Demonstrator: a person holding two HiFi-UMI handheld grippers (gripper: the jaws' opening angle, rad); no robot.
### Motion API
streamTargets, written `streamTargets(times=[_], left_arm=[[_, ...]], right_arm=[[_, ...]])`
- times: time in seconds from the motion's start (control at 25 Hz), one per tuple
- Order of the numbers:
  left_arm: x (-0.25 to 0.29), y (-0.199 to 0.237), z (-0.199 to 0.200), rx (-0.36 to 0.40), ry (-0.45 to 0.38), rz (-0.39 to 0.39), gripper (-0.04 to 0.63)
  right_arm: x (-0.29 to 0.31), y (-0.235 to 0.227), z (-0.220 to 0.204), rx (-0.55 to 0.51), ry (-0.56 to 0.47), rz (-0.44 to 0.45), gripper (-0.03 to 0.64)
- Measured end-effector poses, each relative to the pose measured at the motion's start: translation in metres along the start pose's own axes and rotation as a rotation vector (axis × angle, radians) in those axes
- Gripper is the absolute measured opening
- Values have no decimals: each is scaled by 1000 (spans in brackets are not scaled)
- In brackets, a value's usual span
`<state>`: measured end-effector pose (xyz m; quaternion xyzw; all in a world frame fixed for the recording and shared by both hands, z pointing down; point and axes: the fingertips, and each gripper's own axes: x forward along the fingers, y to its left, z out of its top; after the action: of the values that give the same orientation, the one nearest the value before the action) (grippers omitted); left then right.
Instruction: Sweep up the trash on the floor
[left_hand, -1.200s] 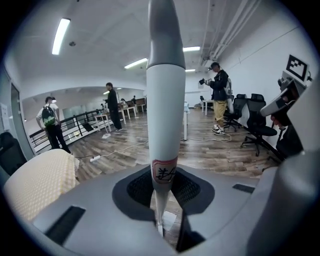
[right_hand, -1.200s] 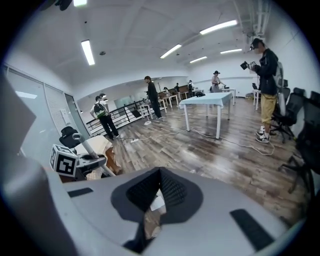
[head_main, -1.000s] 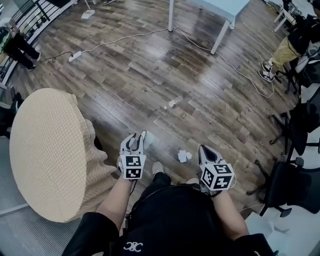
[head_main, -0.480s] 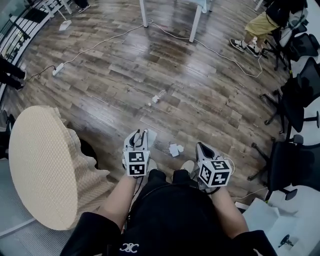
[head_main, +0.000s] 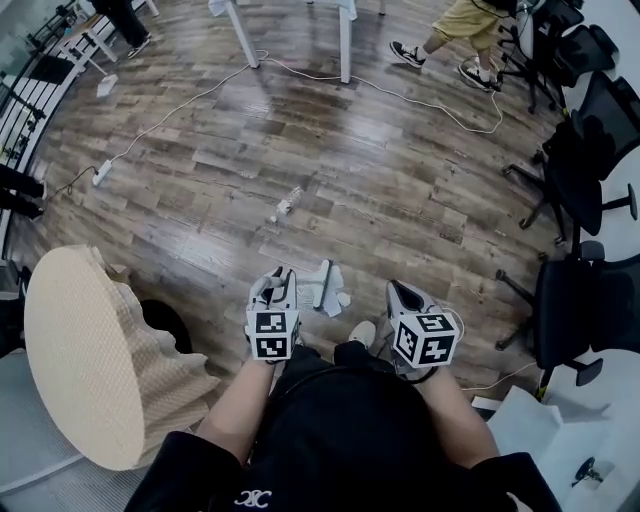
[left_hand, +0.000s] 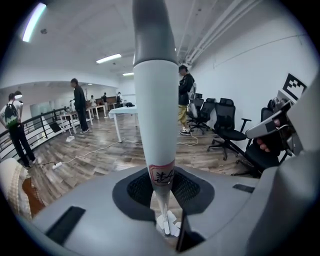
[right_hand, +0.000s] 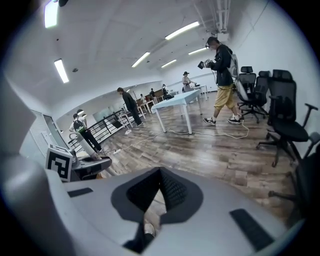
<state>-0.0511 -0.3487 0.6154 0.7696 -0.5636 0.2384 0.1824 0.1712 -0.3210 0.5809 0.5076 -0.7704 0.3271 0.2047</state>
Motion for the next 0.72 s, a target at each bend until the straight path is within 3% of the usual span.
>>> streamTargets(times=[0.16, 0.4, 0.72], left_arm=[[4, -19, 24, 42, -41, -13, 75], [8, -35, 72, 197, -120, -53, 75], [48, 8, 133, 382, -174, -79, 75]], right_arm=[[-6, -23, 2, 22, -16, 8, 15], [-8, -32, 4, 68, -48, 21, 15], [8, -40, 25, 118, -86, -52, 15]])
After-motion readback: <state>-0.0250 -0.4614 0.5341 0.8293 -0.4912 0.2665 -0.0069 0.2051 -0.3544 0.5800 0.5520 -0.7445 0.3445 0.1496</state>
